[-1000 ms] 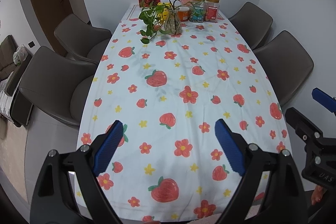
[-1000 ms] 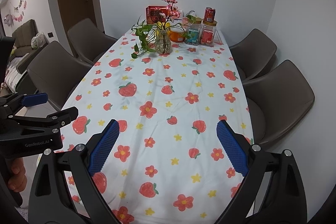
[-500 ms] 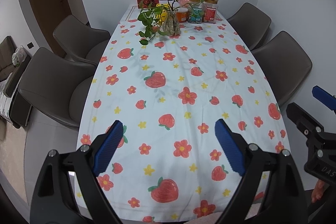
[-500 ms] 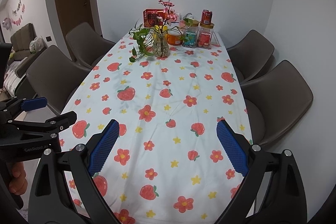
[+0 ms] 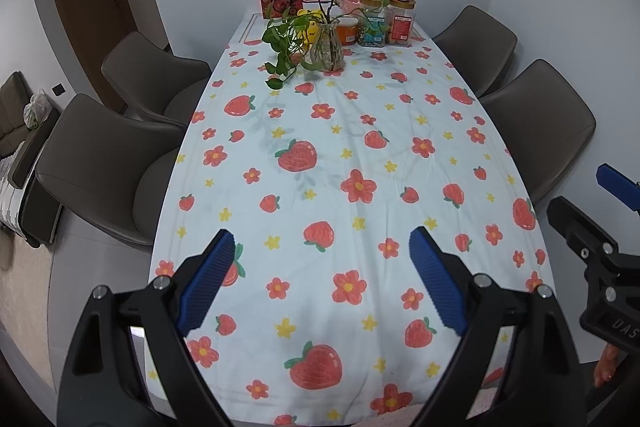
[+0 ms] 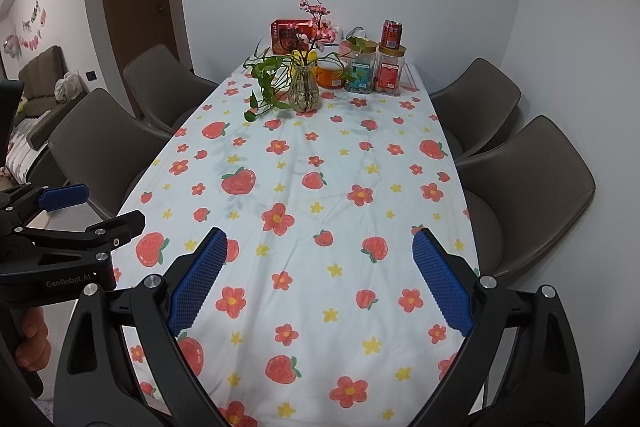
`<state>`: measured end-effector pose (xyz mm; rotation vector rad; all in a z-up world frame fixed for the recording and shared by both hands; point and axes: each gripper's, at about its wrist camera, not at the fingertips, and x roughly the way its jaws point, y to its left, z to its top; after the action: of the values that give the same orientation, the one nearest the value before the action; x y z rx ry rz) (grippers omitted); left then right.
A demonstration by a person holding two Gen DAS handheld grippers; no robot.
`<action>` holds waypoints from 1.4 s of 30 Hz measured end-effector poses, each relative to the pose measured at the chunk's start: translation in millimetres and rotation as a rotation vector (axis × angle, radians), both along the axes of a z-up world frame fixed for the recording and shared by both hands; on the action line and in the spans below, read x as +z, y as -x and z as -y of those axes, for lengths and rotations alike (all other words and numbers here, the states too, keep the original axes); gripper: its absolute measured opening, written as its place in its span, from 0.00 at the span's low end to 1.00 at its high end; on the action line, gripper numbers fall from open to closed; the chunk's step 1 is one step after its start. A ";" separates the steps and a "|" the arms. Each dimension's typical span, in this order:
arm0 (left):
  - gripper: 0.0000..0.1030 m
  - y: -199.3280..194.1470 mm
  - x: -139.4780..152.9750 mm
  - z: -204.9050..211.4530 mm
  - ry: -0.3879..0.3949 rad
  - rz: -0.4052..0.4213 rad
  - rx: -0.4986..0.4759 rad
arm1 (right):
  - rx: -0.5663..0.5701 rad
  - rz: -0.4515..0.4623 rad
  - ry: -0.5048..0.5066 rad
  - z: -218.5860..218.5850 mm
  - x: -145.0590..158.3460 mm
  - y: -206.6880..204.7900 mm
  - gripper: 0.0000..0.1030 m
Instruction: Collect trash
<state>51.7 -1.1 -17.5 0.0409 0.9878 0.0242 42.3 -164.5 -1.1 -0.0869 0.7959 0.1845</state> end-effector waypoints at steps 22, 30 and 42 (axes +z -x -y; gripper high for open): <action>0.86 1.3 1.3 -2.2 -0.001 0.002 -0.004 | 0.007 -0.003 0.002 -1.2 1.8 -0.1 0.88; 0.86 -0.3 1.2 -1.0 -0.001 0.002 -0.003 | 0.008 -0.001 0.001 -2.3 2.6 -1.2 0.88; 0.86 -3.0 1.6 0.0 0.000 0.003 -0.003 | 0.003 0.006 0.004 -3.9 6.0 -1.4 0.88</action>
<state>54.7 -1.1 -15.9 0.0421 0.9851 0.0211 43.7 -160.7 4.8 -0.0925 0.7903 0.1850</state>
